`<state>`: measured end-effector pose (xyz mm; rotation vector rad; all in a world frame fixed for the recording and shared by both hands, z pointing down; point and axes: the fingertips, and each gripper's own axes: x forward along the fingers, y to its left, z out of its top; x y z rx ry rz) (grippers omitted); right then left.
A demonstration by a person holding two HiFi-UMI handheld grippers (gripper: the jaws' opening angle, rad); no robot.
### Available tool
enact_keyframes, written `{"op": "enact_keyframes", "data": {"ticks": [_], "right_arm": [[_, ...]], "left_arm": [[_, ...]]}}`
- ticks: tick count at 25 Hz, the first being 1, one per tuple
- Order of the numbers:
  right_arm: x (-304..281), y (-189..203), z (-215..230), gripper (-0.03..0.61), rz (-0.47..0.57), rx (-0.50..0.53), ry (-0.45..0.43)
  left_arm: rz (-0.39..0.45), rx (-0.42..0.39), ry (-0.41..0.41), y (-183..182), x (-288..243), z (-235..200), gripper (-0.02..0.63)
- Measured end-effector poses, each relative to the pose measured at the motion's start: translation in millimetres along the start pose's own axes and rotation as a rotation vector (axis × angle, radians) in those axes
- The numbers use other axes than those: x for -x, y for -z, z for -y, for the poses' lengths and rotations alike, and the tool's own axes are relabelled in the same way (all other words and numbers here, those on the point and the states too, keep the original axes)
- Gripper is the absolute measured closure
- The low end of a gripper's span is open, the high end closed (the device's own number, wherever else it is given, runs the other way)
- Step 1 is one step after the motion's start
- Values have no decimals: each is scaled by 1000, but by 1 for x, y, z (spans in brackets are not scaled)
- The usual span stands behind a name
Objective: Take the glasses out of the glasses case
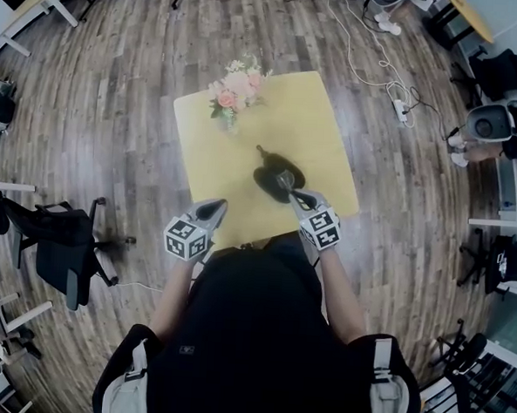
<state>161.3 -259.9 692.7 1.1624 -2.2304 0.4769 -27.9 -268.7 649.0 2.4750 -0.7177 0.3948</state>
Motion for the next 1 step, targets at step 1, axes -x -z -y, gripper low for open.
{"op": "enact_keyframes", "data": {"ticks": [1], "right_arm": [[-1,-1,0,560,2,1,-1]], "left_arm": [[1,-2,0,0,-1,-1,601]]}}
